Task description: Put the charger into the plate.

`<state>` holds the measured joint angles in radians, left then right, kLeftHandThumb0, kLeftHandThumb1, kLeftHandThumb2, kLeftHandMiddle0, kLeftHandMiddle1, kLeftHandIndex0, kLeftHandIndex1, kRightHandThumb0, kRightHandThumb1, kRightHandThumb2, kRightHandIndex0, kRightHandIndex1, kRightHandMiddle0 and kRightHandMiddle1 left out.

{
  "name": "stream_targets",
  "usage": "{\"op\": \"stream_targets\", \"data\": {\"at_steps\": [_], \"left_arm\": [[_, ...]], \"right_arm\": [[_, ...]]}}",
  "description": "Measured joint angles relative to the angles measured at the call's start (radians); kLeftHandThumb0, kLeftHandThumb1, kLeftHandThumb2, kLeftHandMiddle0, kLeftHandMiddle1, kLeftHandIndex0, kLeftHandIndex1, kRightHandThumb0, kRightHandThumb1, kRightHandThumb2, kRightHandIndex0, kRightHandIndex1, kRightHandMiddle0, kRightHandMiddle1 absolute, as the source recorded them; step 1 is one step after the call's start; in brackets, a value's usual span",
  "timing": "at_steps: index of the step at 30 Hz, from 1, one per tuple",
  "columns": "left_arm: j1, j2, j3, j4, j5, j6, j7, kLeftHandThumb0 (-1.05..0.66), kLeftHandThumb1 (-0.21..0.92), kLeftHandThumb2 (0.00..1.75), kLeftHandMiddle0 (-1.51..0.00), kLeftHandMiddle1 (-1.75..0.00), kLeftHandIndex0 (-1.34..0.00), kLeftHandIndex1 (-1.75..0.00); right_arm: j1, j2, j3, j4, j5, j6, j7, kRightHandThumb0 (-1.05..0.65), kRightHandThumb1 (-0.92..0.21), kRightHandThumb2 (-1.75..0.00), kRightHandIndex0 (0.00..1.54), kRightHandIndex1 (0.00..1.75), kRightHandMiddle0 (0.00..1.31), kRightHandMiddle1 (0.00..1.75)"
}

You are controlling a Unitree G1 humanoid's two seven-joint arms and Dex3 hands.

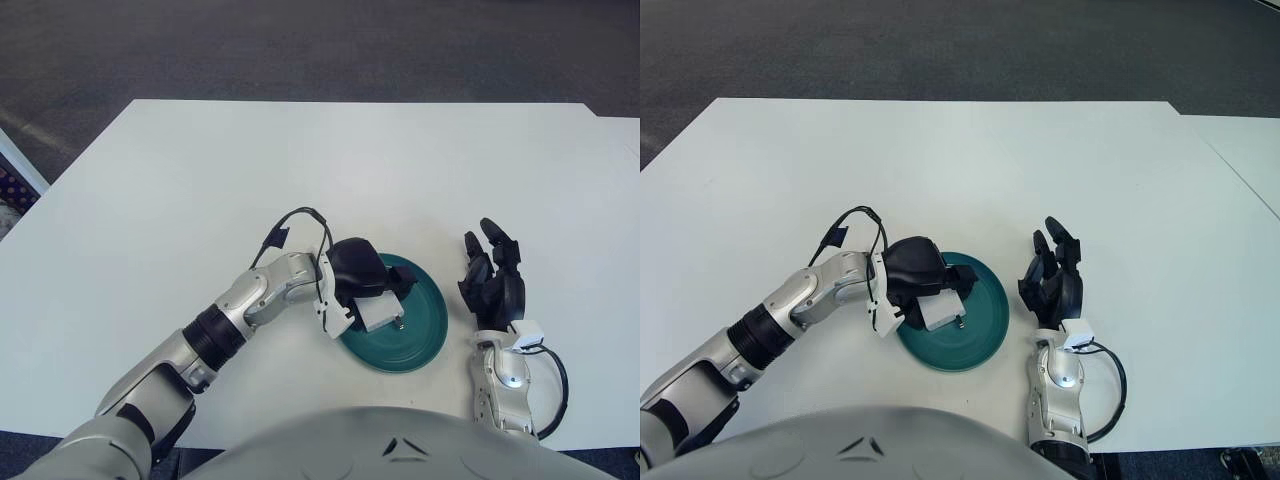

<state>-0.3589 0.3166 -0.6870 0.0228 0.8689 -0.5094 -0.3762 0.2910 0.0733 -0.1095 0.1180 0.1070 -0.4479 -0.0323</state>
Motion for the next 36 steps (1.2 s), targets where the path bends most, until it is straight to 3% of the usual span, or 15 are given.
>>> {"op": "stream_targets", "data": {"at_steps": [2,4,9,12,14,17,24,31,36], "left_arm": [[0.0,-0.001,0.0,0.0,0.0,0.007,-0.007,-0.96,0.9,0.77,-0.24,-1.29,-0.04,-1.14],[-0.001,-0.002,-0.002,-0.001,0.0,0.018,-0.024,-1.0,0.91,0.79,-0.2,-1.09,-0.02,-0.99],[-0.016,0.0,-0.005,-0.018,0.005,0.036,-0.078,-1.04,0.92,0.81,-0.16,-0.88,0.0,-0.78],[-0.027,0.003,-0.006,-0.039,0.008,0.049,-0.115,-1.05,0.92,0.84,-0.16,-0.63,0.0,-0.58],[-0.031,0.009,-0.006,-0.059,0.013,0.056,-0.141,-1.05,0.92,0.85,-0.16,-0.32,0.0,-0.38],[-0.035,0.02,-0.01,-0.083,0.018,0.062,-0.186,-1.05,0.92,0.87,-0.12,-0.12,0.0,-0.2],[-0.047,0.043,-0.013,-0.123,0.019,0.063,-0.261,-1.05,0.92,0.88,-0.02,-0.01,0.0,-0.02],[-0.082,0.054,0.002,-0.159,-0.017,0.077,-0.332,-1.05,0.92,0.87,0.0,0.0,0.0,0.0],[-0.095,0.069,0.039,-0.163,-0.069,0.056,-0.325,-1.05,0.92,0.85,0.0,0.0,0.0,0.0]], "right_arm": [[-0.002,0.0,0.0,0.001,0.007,0.002,0.015,-0.71,-0.92,-0.72,0.32,0.0,0.0,0.69],[-0.005,0.0,0.0,0.002,0.021,0.006,0.037,-0.72,-0.92,-0.71,0.31,0.0,0.0,0.67],[-0.008,-0.001,-0.002,0.002,0.047,0.016,0.082,-0.73,-0.92,-0.71,0.29,0.0,0.0,0.65],[-0.01,-0.001,-0.001,0.003,0.052,0.02,0.105,-0.74,-0.92,-0.72,0.27,0.0,0.0,0.63],[-0.011,-0.002,-0.002,0.003,0.06,0.022,0.12,-0.75,-0.92,-0.73,0.27,0.0,0.0,0.62],[-0.013,-0.003,-0.003,0.004,0.067,0.024,0.134,-0.77,-0.92,-0.74,0.25,0.0,0.0,0.6],[-0.038,-0.004,-0.005,0.023,0.061,0.026,0.135,-0.81,-0.92,-0.79,0.24,0.0,0.0,0.51],[-0.047,-0.005,-0.006,0.032,0.057,0.025,0.135,-0.81,-0.92,-0.84,0.21,0.0,0.0,0.41],[-0.049,-0.006,-0.004,0.035,0.041,0.021,0.138,-0.83,-0.92,-0.88,0.14,0.0,0.0,0.34]]}}
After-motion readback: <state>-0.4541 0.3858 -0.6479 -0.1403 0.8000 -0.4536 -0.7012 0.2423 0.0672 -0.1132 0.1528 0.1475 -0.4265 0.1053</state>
